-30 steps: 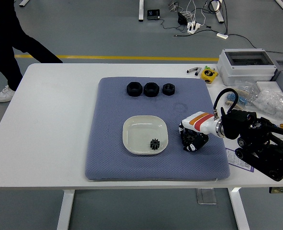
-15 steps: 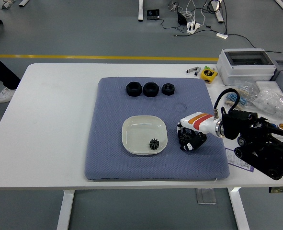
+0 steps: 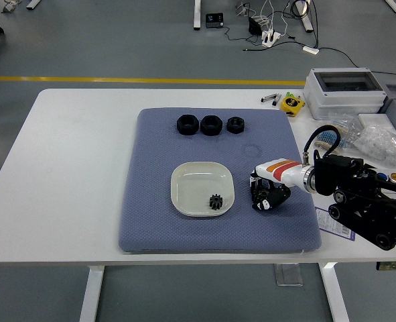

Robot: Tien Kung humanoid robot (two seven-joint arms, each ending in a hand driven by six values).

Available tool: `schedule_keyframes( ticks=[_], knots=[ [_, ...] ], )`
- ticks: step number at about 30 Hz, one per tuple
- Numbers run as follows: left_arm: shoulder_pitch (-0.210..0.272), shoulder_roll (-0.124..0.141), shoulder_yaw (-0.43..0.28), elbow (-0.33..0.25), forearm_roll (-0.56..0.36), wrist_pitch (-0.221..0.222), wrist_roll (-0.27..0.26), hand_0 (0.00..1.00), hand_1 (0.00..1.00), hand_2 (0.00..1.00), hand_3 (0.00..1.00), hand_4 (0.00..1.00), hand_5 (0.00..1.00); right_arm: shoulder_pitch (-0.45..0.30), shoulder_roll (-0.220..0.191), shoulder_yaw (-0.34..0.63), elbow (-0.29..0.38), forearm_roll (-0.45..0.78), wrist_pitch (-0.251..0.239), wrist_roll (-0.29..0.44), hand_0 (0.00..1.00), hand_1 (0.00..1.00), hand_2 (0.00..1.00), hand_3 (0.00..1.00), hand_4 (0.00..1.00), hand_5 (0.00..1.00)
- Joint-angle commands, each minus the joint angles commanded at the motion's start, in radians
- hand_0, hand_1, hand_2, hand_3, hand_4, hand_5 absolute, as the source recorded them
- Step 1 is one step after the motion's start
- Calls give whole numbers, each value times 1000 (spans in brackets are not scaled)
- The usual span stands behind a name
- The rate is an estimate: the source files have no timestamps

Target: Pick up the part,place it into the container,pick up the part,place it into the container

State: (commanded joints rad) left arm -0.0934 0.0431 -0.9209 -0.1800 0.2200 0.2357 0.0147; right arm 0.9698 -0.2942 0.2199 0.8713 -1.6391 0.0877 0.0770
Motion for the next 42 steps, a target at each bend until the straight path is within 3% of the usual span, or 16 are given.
schedule_keyframes(
  ticks=[12,24,31,42],
  knots=[
    [7,1,-7,0,15,0,3,740,684,672,569,644,593,12,-16,40,25,2,-16,4,2,2,48,190,326,33],
    [11,4,-7,0,26,-1,7,738,685,670,569,645,595,38,11,85,54,-43,-100,-10,2,2,45,189,353,49],
    [9,6,-3,0,21,-3,6,738,681,669,570,645,595,70,73,65,50,-56,-132,-27,2,2,46,187,353,45],
    [0,5,1,0,13,-3,5,738,680,667,570,644,593,100,243,23,-63,-73,-166,-94,2,2,52,181,371,53]
  ],
)
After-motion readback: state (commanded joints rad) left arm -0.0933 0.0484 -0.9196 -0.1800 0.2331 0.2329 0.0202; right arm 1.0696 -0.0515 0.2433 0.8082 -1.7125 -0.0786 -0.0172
